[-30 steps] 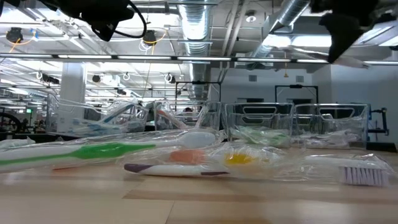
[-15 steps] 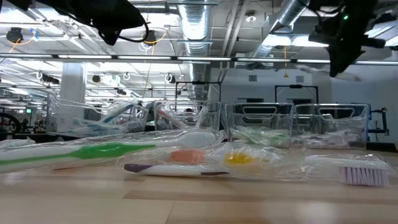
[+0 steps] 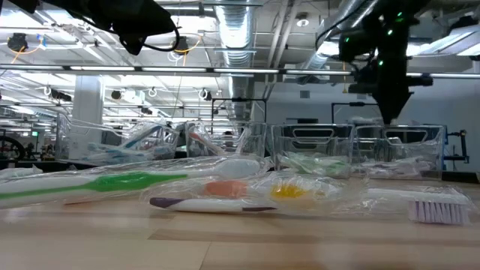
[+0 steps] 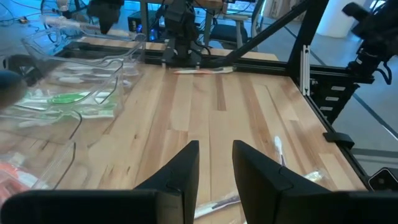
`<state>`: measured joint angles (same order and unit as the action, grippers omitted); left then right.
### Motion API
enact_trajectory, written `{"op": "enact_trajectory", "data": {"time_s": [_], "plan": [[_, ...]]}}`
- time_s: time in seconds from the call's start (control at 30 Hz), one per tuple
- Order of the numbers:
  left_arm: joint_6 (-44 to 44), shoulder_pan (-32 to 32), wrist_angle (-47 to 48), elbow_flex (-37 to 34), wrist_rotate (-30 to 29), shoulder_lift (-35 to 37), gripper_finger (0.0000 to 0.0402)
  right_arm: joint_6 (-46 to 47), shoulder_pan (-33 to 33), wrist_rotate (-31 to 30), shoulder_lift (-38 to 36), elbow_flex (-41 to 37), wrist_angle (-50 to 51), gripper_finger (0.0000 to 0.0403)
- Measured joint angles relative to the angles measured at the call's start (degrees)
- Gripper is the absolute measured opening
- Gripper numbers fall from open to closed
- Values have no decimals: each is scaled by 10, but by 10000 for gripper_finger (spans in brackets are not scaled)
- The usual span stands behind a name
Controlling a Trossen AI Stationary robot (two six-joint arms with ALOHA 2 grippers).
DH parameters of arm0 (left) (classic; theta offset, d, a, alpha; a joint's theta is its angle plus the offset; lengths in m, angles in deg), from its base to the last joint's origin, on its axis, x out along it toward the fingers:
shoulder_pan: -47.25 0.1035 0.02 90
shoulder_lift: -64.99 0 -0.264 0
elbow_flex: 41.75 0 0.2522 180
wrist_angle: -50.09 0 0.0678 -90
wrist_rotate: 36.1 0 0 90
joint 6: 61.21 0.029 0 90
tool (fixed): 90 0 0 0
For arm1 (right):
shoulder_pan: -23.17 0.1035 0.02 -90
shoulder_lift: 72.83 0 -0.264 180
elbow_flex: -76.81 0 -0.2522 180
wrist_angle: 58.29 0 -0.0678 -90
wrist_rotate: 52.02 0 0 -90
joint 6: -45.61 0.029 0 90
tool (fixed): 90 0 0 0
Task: Pick & Place Toothbrushes
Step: Put the violet toothbrush into the right transparent bin, then put the green toothbrush into the middle right transparent bin
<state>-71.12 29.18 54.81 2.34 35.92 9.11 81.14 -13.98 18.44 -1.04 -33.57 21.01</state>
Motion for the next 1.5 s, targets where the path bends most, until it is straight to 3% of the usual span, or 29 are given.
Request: {"op": "enact_trajectory", "data": {"time_s": [0.23, 0.5, 0.67, 0.83, 1.03, 1.27, 1.5], "plan": [[0, 0, 0, 0, 0, 0, 90, -11, -2, 1, 90, 0, -20, 74], [0, 0, 0, 0, 0, 0, 90, -56, 0, 1, 147, 4, -6, 190], [-11, -3, 0, 0, 0, 0, 90, -56, 0, -1, 125, 30, 3, 238], [38, -20, 0, 1, 2, 4, 90, -32, 28, 2, 56, 48, 0, 249], [155, -77, 3, 1, 3, 3, 90, -30, 121, 74, -36, 49, -82, 244], [122, -139, 4, 1, 2, 3, 90, -118, 288, 134, -81, 49, -217, 241], [50, -174, 5, 1, 0, 3, 90, -253, 470, 217, -33, 50, -396, 241]]}}
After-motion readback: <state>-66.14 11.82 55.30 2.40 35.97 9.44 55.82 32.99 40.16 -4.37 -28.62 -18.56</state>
